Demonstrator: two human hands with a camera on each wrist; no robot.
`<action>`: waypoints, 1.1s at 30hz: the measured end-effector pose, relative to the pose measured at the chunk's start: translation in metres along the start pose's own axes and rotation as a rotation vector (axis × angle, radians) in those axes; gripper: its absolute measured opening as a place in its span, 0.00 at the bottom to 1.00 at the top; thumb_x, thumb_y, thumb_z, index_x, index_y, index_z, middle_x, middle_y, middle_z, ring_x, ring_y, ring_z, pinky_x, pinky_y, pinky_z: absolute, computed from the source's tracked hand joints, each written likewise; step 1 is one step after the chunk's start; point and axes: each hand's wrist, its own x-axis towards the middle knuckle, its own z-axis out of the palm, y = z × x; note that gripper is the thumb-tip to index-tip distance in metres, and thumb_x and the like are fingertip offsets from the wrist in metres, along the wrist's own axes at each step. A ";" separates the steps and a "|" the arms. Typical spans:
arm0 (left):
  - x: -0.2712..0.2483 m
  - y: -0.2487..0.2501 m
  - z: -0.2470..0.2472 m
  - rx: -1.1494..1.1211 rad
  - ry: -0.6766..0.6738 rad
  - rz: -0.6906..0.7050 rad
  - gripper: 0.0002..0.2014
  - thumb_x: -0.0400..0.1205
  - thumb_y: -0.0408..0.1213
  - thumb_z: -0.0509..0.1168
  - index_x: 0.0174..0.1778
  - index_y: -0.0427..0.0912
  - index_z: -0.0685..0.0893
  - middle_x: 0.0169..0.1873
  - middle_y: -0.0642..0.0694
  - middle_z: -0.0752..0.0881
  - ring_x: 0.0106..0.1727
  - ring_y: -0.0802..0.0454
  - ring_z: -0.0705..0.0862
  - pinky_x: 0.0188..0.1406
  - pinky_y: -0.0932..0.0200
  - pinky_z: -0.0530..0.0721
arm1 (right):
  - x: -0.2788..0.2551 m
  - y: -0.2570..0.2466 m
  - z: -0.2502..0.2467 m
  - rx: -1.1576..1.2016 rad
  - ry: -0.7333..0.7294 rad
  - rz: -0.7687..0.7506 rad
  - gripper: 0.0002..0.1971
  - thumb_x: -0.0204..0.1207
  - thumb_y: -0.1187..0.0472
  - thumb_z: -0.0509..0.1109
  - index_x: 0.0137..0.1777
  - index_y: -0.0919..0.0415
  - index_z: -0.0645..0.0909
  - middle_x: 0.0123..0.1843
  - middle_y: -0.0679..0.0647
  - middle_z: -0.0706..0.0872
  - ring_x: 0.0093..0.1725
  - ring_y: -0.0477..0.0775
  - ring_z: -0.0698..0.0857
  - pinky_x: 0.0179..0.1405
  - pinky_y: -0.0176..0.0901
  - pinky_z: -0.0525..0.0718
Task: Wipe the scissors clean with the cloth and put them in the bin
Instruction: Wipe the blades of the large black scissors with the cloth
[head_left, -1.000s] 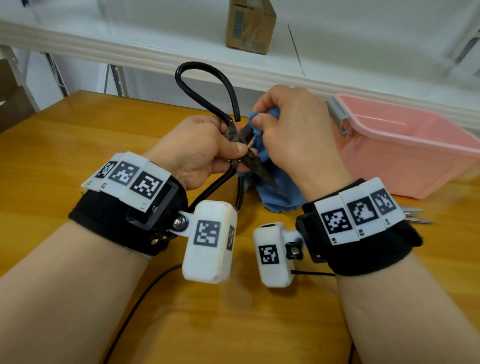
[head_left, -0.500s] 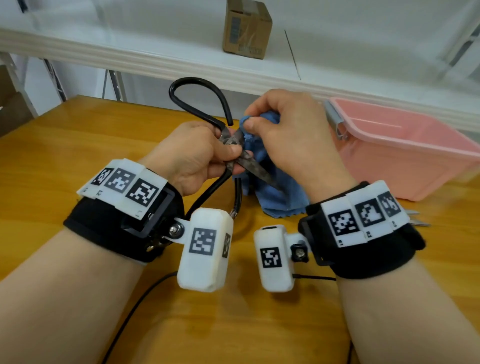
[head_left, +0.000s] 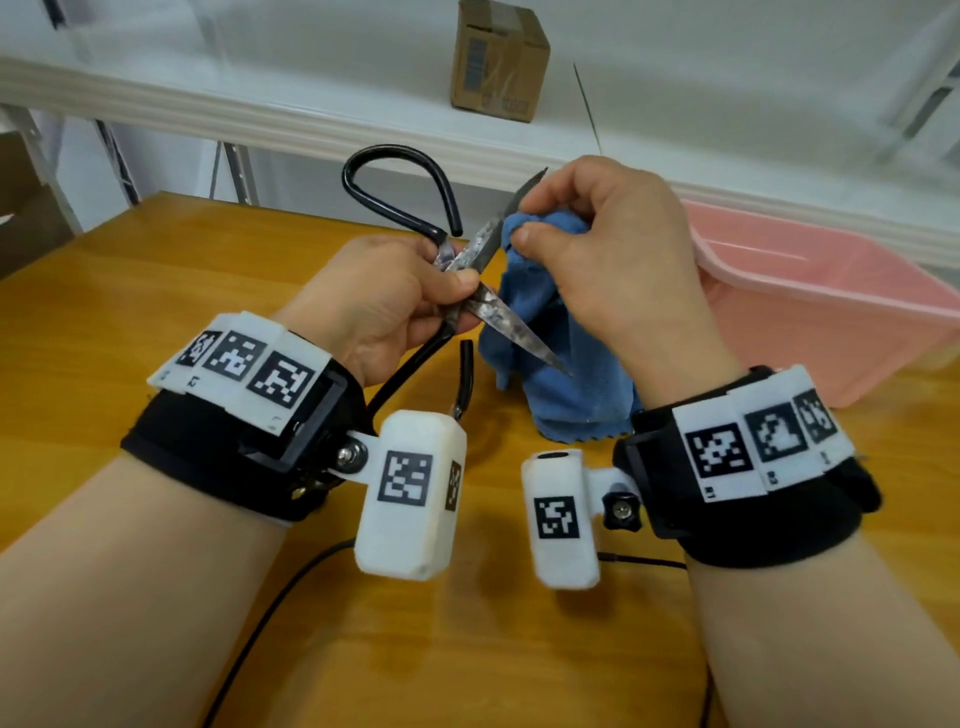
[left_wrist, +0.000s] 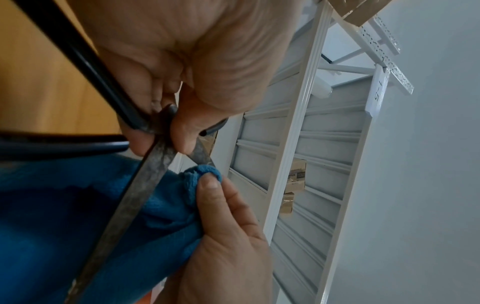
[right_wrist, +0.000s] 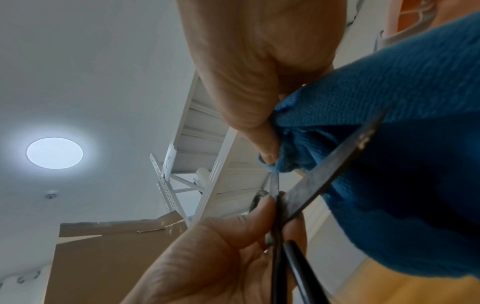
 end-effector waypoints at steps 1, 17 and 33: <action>0.000 0.000 0.000 0.006 0.007 0.003 0.08 0.80 0.20 0.65 0.51 0.35 0.82 0.40 0.38 0.87 0.40 0.49 0.90 0.38 0.60 0.90 | -0.001 -0.001 0.000 -0.011 -0.007 -0.009 0.05 0.74 0.58 0.78 0.45 0.48 0.85 0.46 0.42 0.88 0.49 0.39 0.86 0.51 0.37 0.85; -0.001 -0.005 0.003 0.066 -0.045 0.003 0.12 0.78 0.17 0.64 0.48 0.37 0.85 0.44 0.42 0.88 0.45 0.45 0.90 0.44 0.50 0.91 | -0.006 -0.002 0.013 -0.087 -0.071 0.015 0.07 0.73 0.56 0.79 0.37 0.45 0.85 0.43 0.42 0.88 0.50 0.44 0.87 0.54 0.47 0.87; -0.003 -0.002 0.001 0.087 -0.072 -0.017 0.12 0.78 0.17 0.65 0.53 0.34 0.84 0.42 0.42 0.89 0.43 0.46 0.91 0.37 0.55 0.90 | -0.008 -0.003 0.014 -0.105 -0.096 0.041 0.06 0.73 0.57 0.78 0.39 0.46 0.85 0.47 0.44 0.88 0.51 0.44 0.86 0.53 0.44 0.86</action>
